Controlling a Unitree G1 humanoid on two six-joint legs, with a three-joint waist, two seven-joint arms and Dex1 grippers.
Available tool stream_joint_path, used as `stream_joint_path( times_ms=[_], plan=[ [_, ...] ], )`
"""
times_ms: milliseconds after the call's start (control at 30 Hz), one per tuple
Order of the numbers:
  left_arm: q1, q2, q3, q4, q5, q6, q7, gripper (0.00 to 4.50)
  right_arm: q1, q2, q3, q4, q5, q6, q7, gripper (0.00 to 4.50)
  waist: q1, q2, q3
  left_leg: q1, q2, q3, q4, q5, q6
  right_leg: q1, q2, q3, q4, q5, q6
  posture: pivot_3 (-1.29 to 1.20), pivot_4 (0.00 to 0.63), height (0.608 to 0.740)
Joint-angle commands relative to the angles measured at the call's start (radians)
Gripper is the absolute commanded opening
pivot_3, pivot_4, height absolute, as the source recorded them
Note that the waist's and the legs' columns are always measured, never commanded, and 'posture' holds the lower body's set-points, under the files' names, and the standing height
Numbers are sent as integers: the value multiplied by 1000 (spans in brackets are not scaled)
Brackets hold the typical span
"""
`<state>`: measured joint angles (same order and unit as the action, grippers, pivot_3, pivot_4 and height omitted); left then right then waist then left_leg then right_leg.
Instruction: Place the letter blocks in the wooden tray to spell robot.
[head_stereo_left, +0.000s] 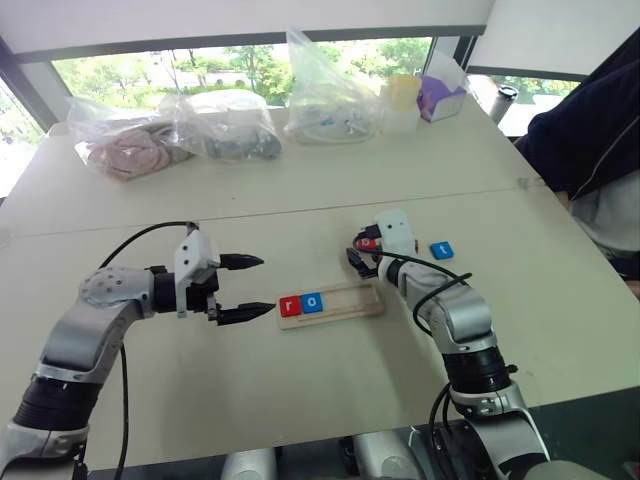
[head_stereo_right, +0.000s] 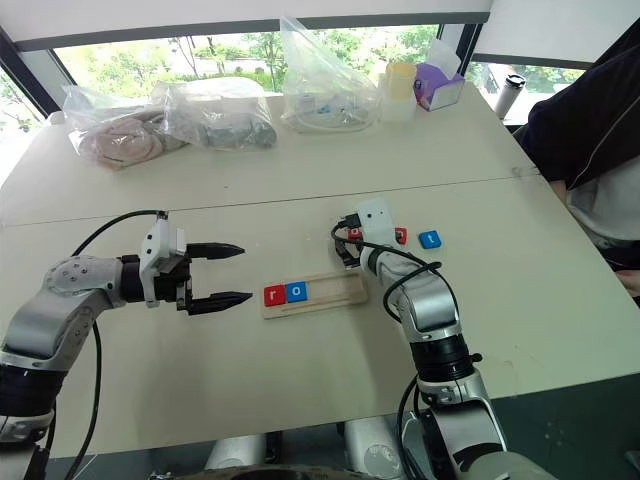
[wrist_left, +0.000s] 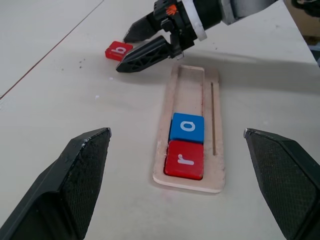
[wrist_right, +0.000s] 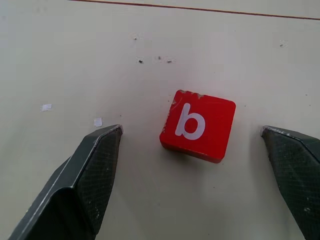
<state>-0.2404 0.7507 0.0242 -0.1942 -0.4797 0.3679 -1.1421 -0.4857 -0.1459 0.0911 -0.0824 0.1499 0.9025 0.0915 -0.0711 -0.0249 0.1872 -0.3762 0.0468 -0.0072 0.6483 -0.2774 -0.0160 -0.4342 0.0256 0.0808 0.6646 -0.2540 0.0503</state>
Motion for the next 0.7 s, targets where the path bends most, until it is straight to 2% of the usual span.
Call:
stream_joint_path(
  times_ms=[33, 100, 200, 233, 333, 500, 600, 700],
  plan=[
    [-27, -1, 34, -32, -25, 10, 22, 4500, -20, 42, -5, 41, -4, -14, -11, 3954, 0, 0, 0, 0, 0, 0, 0, 0, 0, 0, 0, 0, 0, 0, 0, 0, 150, 740],
    [-31, -5, 29, -34, -23, 10, 32, 4500, -26, 59, -17, 56, -8, -14, -21, 3168, -1, 0, 0, 1, 0, 0, 0, 0, 0, 0, 0, 0, 0, 0, 0, 0, 150, 740],
    [-29, -15, 15, -45, -18, 11, 49, 4500, -29, 59, -30, 56, -17, -4, -23, 1552, -3, 0, 0, 1, 0, 0, 0, 0, 0, 0, 1, 0, 0, 0, 0, 0, 150, 740],
    [-29, -22, 10, -40, -19, 7, 47, 4500, -27, 54, -21, 40, -29, 16, -31, 1139, -2, 0, 0, 1, 0, 0, 0, 0, 0, 0, 1, 0, 0, 0, 0, 0, 150, 740],
    [-27, -37, -5, -41, -16, 2, 43, 4500, -4, 21, 0, -32, -55, 61, -35, 1145, 0, 0, 0, 1, 0, 0, -1, 0, 0, 0, 0, 0, 0, 0, 0, 0, 150, 740],
    [-19, -50, -41, -58, -16, -1, 14, 4500, 129, -72, -62, -434, -2, 321, 11, 1145, 11, 0, 0, -2, -1, -1, -1, 0, 0, 0, -1, 0, -1, -1, 1, 0, 150, 740],
    [-24, -52, -60, -56, -26, -9, -22, 4500, 218, -54, -162, -680, 44, 548, 35, 1145, 9, 0, 0, -5, -2, -1, 0, 0, 0, -3, -3, 0, -1, -2, 2, 0, 150, 740],
    [-39, -72, -84, -55, -28, -16, -49, 4500, 326, -17, -238, -803, 52, 670, 49, 1145, 6, 0, 0, -4, -2, -1, 0, 0, -1, -3, -3, -1, -1, -3, 5, 0, 150, 740]
  ],
)
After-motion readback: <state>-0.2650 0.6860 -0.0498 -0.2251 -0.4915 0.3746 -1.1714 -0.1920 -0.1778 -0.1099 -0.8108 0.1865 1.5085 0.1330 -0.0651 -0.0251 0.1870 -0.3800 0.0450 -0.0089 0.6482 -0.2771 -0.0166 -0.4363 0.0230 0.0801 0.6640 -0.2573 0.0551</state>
